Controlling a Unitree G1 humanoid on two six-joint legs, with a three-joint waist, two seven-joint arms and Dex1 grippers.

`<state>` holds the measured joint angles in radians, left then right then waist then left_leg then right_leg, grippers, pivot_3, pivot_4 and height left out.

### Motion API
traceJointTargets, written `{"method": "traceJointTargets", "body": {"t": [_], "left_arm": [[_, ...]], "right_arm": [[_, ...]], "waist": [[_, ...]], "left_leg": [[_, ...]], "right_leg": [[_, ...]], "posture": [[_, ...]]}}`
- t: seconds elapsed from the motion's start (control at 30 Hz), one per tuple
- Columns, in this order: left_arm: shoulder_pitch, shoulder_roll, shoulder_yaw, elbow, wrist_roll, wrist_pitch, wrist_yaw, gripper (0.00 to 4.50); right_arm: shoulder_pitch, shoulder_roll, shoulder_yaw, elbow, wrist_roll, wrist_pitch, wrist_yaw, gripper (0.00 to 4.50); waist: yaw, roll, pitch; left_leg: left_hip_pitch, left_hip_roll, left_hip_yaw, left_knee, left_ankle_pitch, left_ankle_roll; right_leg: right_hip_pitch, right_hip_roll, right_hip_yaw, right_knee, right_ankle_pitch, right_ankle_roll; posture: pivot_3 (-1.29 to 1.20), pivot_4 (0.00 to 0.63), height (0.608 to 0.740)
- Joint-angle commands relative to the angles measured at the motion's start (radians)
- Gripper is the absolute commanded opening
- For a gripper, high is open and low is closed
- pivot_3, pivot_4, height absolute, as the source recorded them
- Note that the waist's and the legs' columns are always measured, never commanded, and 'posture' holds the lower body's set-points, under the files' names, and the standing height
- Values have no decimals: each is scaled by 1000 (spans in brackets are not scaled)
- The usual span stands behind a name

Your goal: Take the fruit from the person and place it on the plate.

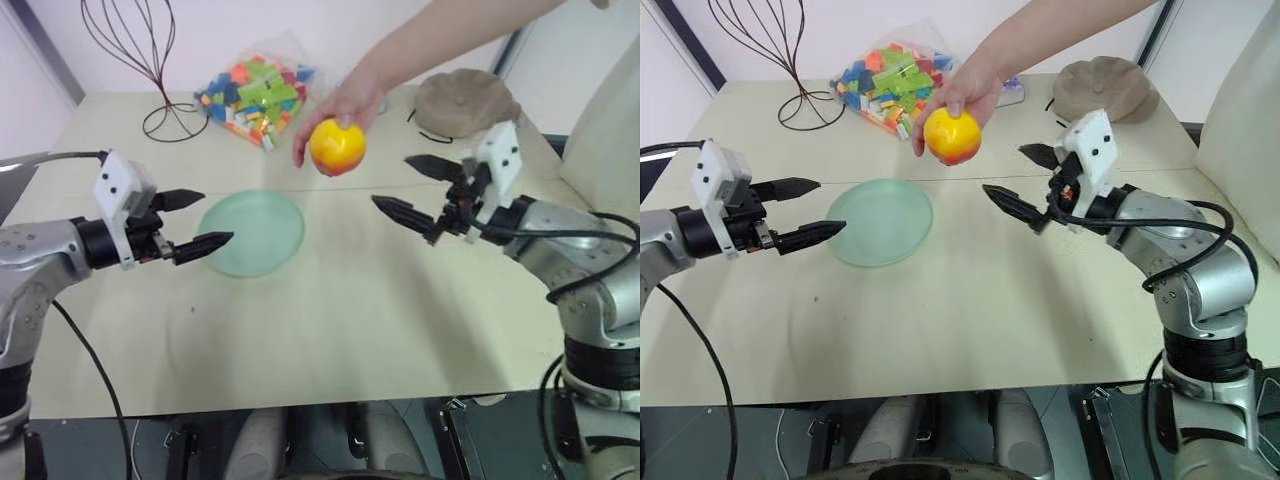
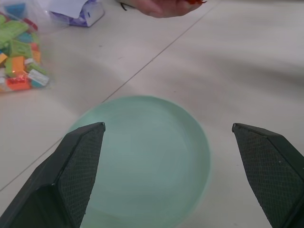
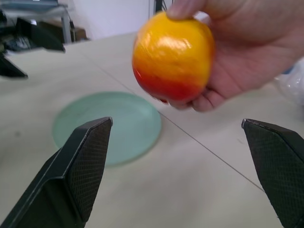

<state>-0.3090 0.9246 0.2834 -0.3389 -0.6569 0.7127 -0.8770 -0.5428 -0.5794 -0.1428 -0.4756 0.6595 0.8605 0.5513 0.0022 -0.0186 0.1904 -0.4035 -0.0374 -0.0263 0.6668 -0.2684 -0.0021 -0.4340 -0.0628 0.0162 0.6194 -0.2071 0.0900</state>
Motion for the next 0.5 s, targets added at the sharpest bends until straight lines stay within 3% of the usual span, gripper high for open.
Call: {"method": "traceJointTargets", "body": {"t": [0.03,0.5], "left_arm": [[-26,1,1,-28,-3,-13,3,4489],[-38,2,-10,-24,-9,-9,3,4489]], "right_arm": [[-48,52,-36,-55,71,52,-92,4500],[-120,138,-13,-30,107,58,-204,4500]], "waist": [[2,0,0],[-14,0,0]], "left_leg": [[0,0,0,0,0,0],[0,0,0,0,0,0]], "right_leg": [[0,0,0,0,0,0],[0,0,-1,0,0,0]], "posture": [[0,150,740],[0,150,740]]}}
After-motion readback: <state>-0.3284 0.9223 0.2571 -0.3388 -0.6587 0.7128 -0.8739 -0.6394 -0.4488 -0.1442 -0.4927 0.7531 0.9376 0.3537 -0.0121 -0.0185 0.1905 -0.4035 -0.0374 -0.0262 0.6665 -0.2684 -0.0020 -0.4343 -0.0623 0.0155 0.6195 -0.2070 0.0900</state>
